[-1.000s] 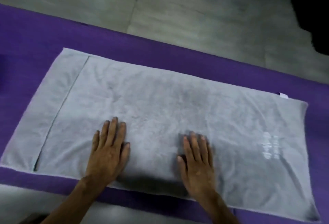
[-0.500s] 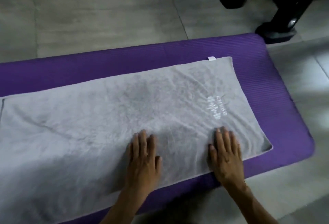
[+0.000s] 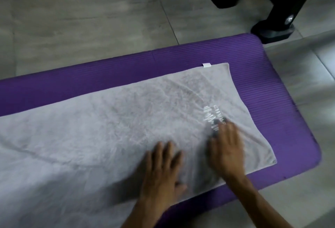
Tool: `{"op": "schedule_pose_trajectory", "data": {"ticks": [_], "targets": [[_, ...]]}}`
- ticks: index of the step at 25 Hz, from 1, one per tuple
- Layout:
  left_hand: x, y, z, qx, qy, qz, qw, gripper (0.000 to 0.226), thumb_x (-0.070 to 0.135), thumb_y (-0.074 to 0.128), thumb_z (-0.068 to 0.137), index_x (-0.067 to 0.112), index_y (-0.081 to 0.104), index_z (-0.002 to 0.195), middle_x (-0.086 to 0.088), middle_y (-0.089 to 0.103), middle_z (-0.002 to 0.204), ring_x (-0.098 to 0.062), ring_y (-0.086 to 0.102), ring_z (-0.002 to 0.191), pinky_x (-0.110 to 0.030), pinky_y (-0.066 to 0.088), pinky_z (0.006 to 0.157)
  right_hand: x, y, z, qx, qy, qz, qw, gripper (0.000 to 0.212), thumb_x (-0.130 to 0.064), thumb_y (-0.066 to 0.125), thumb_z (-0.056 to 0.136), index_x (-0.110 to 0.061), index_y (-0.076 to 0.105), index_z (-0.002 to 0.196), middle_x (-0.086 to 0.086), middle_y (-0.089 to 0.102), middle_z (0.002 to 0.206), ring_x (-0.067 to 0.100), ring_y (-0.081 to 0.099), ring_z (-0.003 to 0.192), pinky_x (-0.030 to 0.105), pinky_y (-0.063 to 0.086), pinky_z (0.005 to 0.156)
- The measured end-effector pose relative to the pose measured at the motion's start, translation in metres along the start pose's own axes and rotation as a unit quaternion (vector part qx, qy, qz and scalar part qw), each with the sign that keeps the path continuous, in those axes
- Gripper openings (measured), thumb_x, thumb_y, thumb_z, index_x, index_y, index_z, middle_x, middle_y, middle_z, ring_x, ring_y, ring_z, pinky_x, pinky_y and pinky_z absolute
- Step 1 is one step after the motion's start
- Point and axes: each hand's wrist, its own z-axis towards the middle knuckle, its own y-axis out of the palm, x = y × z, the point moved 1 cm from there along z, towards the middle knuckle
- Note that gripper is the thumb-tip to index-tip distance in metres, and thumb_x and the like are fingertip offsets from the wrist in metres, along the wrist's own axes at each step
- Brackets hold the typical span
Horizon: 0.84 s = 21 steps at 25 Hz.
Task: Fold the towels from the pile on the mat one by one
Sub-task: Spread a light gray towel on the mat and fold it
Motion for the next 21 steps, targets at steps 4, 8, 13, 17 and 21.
{"op": "schedule_pose_trajectory", "data": {"ticks": [4,8,13,17,21], "targets": [[0.019,0.010,-0.021,0.073,0.138,-0.198,0.968,0.047,0.028,0.036,0.097,0.034,0.038,0.144,0.008,0.036,0.153,-0.015,0.031,0.140,-0.044,0.016,0.114,-0.071,0.052,0.110,-0.081,-0.110,0.037,0.990,0.055,-0.045,0.032,0.101,-0.026,0.032,0.152,0.005,0.029,0.160,0.029,0.025,0.147,0.047,0.024,0.118],[0.018,0.029,-0.024,0.057,-0.012,-0.237,0.970,0.071,0.031,0.058,0.068,0.020,0.051,0.138,-0.012,0.041,0.151,-0.033,0.038,0.138,-0.051,0.026,0.109,0.012,0.038,0.208,-0.193,0.033,-0.013,0.981,0.061,-0.058,0.020,0.099,-0.038,0.005,0.155,-0.005,0.000,0.165,0.022,-0.001,0.152,0.043,-0.001,0.121],[0.030,0.055,-0.029,0.123,0.097,-0.212,0.965,0.056,0.024,0.054,0.072,0.025,0.061,0.128,0.000,0.048,0.146,-0.023,0.042,0.136,-0.042,0.027,0.111,0.017,0.018,0.160,-0.165,0.020,0.031,0.986,0.061,-0.056,0.019,0.100,-0.032,0.013,0.156,-0.004,0.008,0.165,0.023,0.004,0.152,0.040,0.000,0.121],[0.029,0.049,-0.022,0.280,0.137,-0.157,0.937,0.033,0.018,0.047,0.086,0.024,0.058,0.116,0.000,0.052,0.131,-0.020,0.052,0.119,-0.041,0.039,0.098,0.070,0.001,0.140,-0.070,0.152,0.117,0.979,0.053,-0.053,0.029,0.095,-0.028,0.052,0.136,0.003,0.036,0.154,0.030,0.033,0.140,0.047,0.023,0.117],[0.055,0.039,-0.019,0.322,0.033,-0.137,0.936,0.039,0.003,0.032,0.093,0.020,0.063,0.076,-0.008,0.068,0.102,-0.024,0.061,0.092,-0.043,0.045,0.089,0.090,0.001,0.202,-0.095,0.285,0.157,0.941,0.032,-0.046,0.056,0.086,-0.029,0.065,0.111,-0.004,0.050,0.136,0.028,0.044,0.129,0.051,0.025,0.113]]}}
